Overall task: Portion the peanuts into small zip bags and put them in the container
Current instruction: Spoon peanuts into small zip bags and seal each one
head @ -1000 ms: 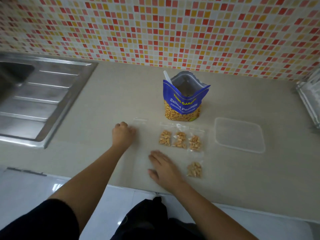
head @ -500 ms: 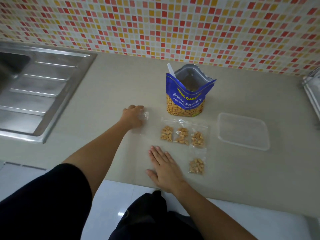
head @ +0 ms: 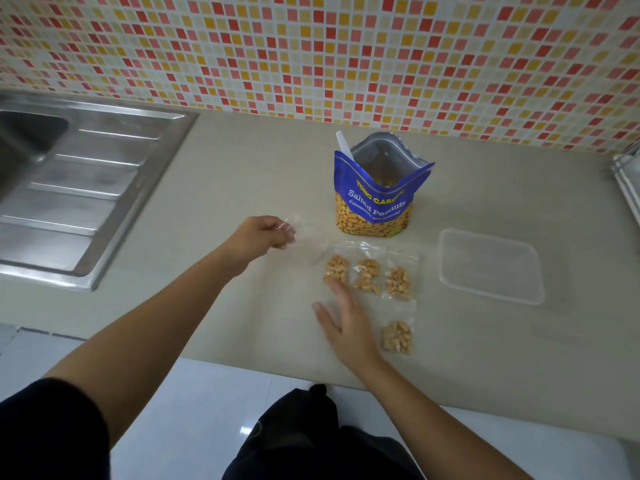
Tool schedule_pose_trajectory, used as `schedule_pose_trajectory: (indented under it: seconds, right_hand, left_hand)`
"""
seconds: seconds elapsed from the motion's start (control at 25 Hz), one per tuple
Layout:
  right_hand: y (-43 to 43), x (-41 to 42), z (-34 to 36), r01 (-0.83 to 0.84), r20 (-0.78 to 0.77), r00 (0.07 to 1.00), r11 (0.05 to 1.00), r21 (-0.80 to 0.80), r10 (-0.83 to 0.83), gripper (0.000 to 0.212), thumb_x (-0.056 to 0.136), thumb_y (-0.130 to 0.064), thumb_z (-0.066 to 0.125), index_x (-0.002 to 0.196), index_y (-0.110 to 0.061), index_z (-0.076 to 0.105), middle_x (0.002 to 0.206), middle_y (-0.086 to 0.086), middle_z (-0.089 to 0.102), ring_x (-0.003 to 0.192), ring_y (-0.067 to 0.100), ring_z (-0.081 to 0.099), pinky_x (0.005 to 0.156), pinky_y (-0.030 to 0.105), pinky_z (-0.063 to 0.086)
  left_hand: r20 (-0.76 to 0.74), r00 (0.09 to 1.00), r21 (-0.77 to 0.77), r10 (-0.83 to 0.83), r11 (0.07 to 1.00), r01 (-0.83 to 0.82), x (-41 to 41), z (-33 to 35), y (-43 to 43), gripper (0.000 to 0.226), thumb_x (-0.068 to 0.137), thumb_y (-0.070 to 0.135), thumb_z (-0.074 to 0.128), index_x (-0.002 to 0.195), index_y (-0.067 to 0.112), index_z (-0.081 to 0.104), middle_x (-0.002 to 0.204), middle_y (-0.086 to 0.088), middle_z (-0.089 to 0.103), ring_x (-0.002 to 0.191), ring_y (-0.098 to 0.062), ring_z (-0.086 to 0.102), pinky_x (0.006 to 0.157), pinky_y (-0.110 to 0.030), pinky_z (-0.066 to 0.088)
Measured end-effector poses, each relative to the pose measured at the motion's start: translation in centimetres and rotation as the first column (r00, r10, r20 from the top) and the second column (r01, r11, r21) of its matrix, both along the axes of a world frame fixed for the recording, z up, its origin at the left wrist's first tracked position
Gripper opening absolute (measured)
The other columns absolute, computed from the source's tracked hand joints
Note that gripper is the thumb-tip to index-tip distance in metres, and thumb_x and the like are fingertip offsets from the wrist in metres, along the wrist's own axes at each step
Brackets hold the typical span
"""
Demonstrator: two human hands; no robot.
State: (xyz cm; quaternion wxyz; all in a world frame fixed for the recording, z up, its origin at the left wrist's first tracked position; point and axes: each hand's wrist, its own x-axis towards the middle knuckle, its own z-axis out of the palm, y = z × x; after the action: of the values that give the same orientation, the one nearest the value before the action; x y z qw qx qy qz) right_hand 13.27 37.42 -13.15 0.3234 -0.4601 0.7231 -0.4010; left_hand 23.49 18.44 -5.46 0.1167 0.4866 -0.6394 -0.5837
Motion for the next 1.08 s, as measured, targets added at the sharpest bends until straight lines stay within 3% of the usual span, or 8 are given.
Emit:
schedule_pose_trajectory:
  seconds: [0.12,0.2,0.24,0.44,0.68,0.8,0.96,1.08]
  right_hand:
    - [-2.1,-1.3,3.4,0.397,0.39,0.849,0.917,-0.027,-0.357,0.058,0.087,-0.028,0.063,0.137,-0.014,0.037,0.131,0.001,0.049,0.112,0.007,0.054,0.095,0.019,0.043]
    - [-3.4,-2.8,5.2,0.466,0.608,0.69,0.884,0.044,-0.394,0.065,0.085,-0.023,0.066,0.139,-0.015,0.03,0.128,0.003,0.05,0.098,-0.002,0.057,0.079,0.009,0.047]
    - [-3.7,-3.6,5.8,0.469,0.639,0.661,0.881,0.059,-0.394,0.068,0.083,-0.02,0.068,0.139,-0.017,0.029,0.122,0.003,0.054,0.092,-0.005,0.059,0.073,0.009,0.047]
    - [-3.3,-6.0,6.7,0.45,0.58,0.729,0.893,-0.005,-0.364,0.06,0.074,-0.006,0.076,0.125,-0.018,0.045,0.084,0.002,0.07,0.072,0.001,0.067,0.071,0.016,0.051]
    - [-2.7,-7.4,6.8,0.408,0.529,0.787,0.911,-0.062,-0.317,0.048,0.076,-0.008,0.074,0.11,-0.031,0.049,0.08,0.0,0.073,0.072,0.008,0.068,0.083,0.031,0.054]
    - [-2.5,-7.9,6.7,0.427,0.528,0.784,0.901,-0.077,-0.327,0.048,0.077,-0.007,0.073,0.112,-0.028,0.049,0.079,0.0,0.072,0.07,0.006,0.068,0.077,0.027,0.054]
    - [-2.3,-8.1,6.6,0.432,0.514,0.792,0.898,-0.089,-0.33,0.048,0.078,-0.007,0.073,0.115,-0.025,0.049,0.08,0.002,0.071,0.07,0.007,0.067,0.069,0.02,0.052]
    - [-2.3,-8.2,6.5,0.42,0.501,0.803,0.903,-0.092,-0.322,0.045,0.077,-0.008,0.073,0.108,-0.031,0.05,0.082,0.005,0.072,0.072,0.011,0.068,0.067,0.019,0.051]
  left_hand:
    - [-0.129,0.991,0.177,-0.024,0.983,0.047,-0.5,1.3,2.3,0.01,0.085,0.012,0.063,0.08,0.021,0.064,0.077,0.007,0.07,0.064,-0.003,0.057,0.055,-0.02,0.031]
    - [-0.187,0.982,0.264,-0.032,0.961,0.082,-1.2,1.4,3.7,0.011,0.086,0.01,0.063,0.08,0.019,0.063,0.073,0.008,0.07,0.058,0.0,0.057,0.056,-0.019,0.032]
    - [-0.202,0.978,0.286,-0.042,0.953,0.1,-1.6,1.4,4.3,0.01,0.086,0.009,0.063,0.081,0.018,0.063,0.07,0.009,0.068,0.056,0.001,0.056,0.056,-0.019,0.033]
    - [-0.279,0.959,0.412,0.055,0.909,0.068,-2.4,0.5,5.1,0.011,0.091,0.023,0.057,0.083,0.017,0.063,0.071,0.007,0.065,0.061,-0.004,0.057,0.058,-0.017,0.046]
    - [-0.392,0.898,0.564,0.202,0.823,0.062,-3.2,0.0,5.7,0.025,0.096,0.018,0.047,0.09,0.007,0.068,0.069,-0.001,0.069,0.057,-0.006,0.063,0.054,-0.014,0.054]
    - [-0.42,0.876,0.607,0.237,0.791,0.077,-3.4,-0.3,5.9,0.03,0.096,0.014,0.045,0.085,0.008,0.072,0.067,-0.002,0.069,0.052,-0.006,0.063,0.053,-0.014,0.054]
    - [-0.45,0.866,0.584,0.218,0.806,0.101,-3.6,-0.4,6.0,0.021,0.096,0.008,0.044,0.098,0.005,0.064,0.063,-0.001,0.064,0.052,-0.005,0.061,0.054,-0.013,0.054]
    - [-0.43,0.883,0.52,0.188,0.851,0.072,-3.6,-0.3,5.9,0.025,0.09,0.0,0.052,0.106,0.015,0.063,0.076,0.001,0.07,0.06,-0.007,0.065,0.058,-0.016,0.055]
